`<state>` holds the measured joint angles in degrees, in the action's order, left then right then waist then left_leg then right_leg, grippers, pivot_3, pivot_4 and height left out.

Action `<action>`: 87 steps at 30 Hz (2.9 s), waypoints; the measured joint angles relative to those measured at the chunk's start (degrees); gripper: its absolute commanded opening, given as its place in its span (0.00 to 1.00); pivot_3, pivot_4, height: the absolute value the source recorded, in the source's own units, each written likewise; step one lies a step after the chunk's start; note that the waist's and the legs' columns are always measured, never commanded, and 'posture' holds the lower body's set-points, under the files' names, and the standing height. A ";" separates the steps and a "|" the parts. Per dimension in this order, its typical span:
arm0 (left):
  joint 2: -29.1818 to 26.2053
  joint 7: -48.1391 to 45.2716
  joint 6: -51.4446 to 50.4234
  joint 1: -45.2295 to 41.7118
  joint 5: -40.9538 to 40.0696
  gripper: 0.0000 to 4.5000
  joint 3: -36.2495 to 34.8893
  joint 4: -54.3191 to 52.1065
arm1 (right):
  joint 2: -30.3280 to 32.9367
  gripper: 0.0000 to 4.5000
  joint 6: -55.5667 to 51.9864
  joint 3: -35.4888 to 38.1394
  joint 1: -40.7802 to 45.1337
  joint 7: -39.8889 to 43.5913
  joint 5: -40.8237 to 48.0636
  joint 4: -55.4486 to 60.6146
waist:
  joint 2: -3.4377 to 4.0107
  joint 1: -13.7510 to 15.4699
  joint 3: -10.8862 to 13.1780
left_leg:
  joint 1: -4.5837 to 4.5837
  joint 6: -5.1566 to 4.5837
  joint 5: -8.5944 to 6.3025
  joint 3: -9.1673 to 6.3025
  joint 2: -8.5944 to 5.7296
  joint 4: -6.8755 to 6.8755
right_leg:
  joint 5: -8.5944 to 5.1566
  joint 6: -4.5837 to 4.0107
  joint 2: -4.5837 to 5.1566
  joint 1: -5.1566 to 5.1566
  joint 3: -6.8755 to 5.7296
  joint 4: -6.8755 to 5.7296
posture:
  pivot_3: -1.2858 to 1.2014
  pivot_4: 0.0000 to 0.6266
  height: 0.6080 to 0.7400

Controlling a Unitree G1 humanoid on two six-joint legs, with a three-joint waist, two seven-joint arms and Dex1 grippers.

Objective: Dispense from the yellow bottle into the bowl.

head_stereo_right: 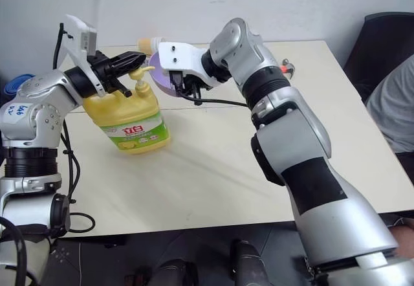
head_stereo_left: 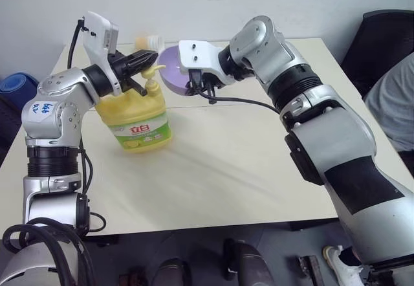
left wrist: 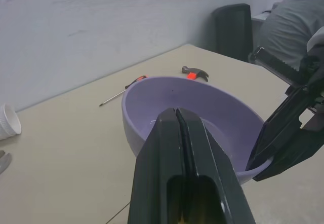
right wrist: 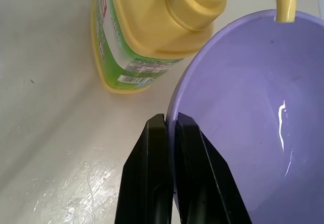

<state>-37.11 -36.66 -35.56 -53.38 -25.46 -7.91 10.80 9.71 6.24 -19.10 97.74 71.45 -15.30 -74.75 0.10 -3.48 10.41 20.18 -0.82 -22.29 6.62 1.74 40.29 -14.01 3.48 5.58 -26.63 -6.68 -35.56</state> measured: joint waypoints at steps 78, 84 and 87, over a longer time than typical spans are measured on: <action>-8.62 -23.75 10.07 39.26 -10.90 0.00 -17.99 -12.80 | 25.30 0.00 -2.23 6.48 -31.86 9.00 2.37 13.01 | -0.13 -1.06 -0.02 | -0.05 0.05 0.01 0.09 0.06 -0.08 | -0.03 -0.03 0.12 -0.02 0.16 0.05 | 0.52 0.24 1.00; -4.25 -22.83 16.56 47.70 -8.30 0.00 -16.81 -15.36 | 28.81 0.00 -1.01 7.28 -39.84 6.42 3.79 19.82 | -0.08 -0.08 -0.01 | -0.23 0.05 0.00 0.14 0.05 0.01 | -0.02 -0.03 0.24 0.14 0.23 0.01 | 0.52 0.24 1.00; -2.16 -21.62 17.54 51.64 -6.16 0.13 -14.00 -15.93 | 29.14 0.17 1.02 8.52 -43.68 5.09 5.52 20.08 | -0.10 0.54 -0.01 | -0.29 0.06 0.00 0.18 0.05 -0.04 | -0.03 -0.04 0.24 0.19 0.26 0.02 | 0.52 0.24 1.00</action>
<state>-39.27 -58.28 -18.02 -1.75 -31.62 -21.91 -5.13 38.85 7.25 -10.58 54.06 76.54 -9.78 -54.67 0.00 -2.94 10.41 19.88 -0.76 -22.30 6.80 1.79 40.24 -14.03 3.45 5.82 -26.45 -6.42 -35.54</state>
